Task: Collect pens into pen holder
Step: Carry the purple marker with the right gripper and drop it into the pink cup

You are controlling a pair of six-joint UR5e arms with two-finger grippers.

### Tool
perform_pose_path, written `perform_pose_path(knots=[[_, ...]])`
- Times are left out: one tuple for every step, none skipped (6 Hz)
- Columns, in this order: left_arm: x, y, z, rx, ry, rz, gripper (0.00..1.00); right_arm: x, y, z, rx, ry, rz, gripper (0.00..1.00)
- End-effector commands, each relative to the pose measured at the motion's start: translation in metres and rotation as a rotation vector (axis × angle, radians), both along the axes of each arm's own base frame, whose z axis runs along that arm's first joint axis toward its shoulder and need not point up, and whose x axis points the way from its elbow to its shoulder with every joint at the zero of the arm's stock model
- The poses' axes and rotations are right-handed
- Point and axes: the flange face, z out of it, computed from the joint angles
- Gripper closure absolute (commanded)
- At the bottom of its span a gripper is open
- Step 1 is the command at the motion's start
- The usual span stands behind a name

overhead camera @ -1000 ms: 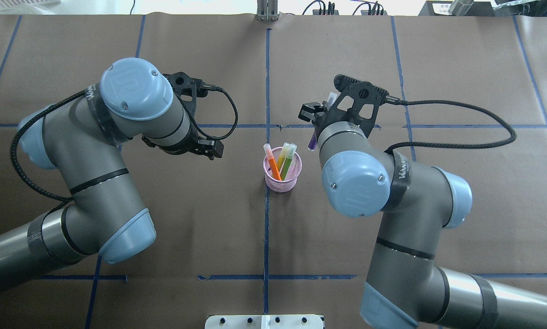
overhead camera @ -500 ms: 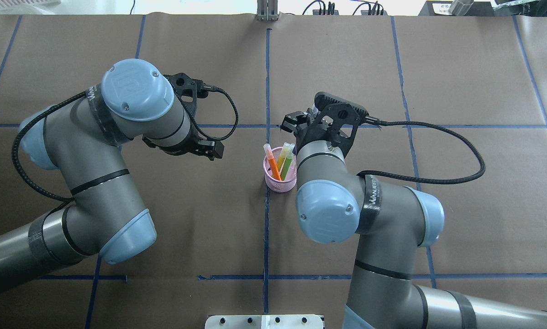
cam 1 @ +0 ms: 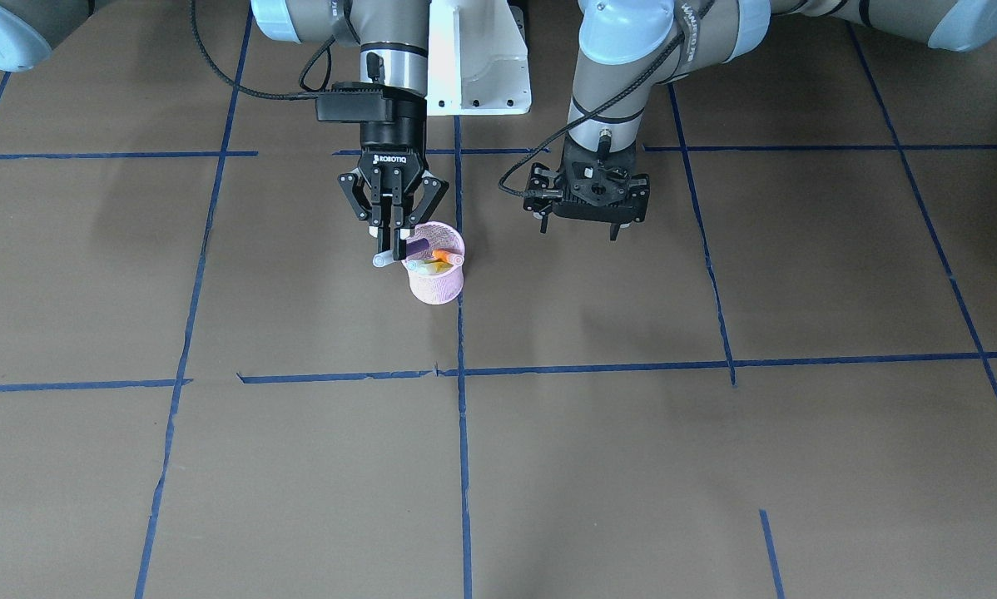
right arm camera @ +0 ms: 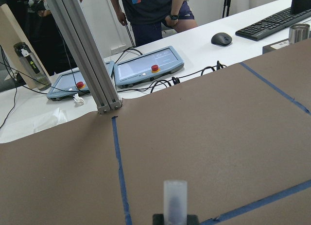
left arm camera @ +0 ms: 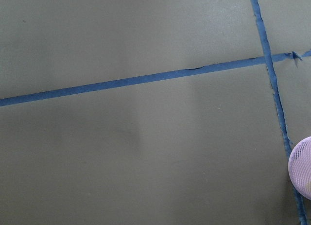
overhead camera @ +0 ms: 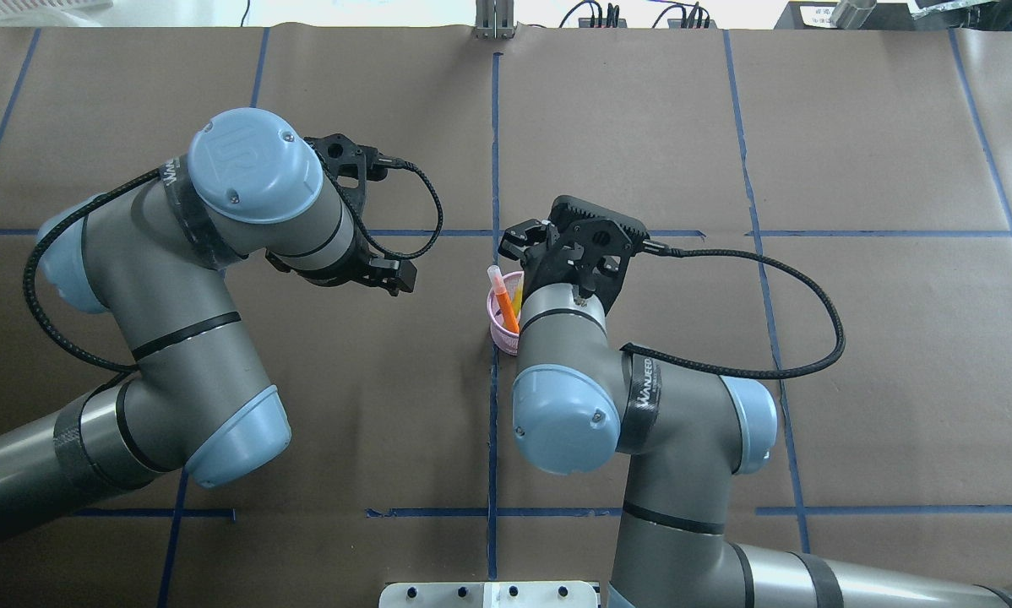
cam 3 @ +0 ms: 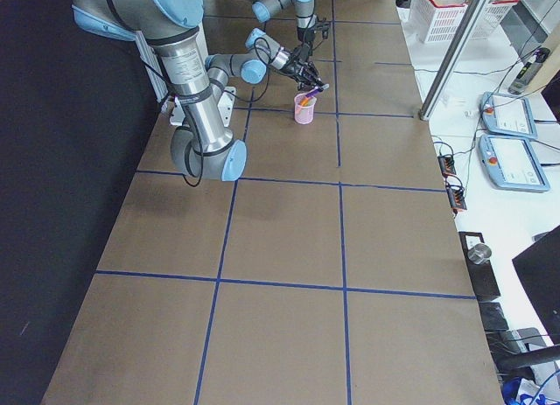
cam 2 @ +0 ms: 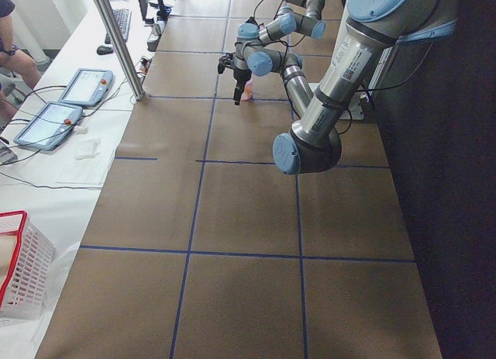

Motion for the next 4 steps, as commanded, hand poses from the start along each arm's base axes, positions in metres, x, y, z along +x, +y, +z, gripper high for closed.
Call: perform_pose_path(knots=[[0.0,0.0,-0.002,0.001,0.004,-0.002,0.0,-0.021,0.02,0.01,0.027,0.002,0.035,1.0],[0.0,0.0,-0.003,-0.002,0.007,-0.004,0.0,-0.026,0.027,0.013,0.036,-0.009,0.055,1.0],[0.0,0.0,-0.002,-0.004,0.004,-0.004,0.0,-0.028,0.031,0.012,0.042,-0.007,0.053,0.99],[0.0,0.0,-0.003,-0.001,0.005,-0.002,0.0,-0.03,0.034,0.011,0.042,-0.008,0.049,0.39]])
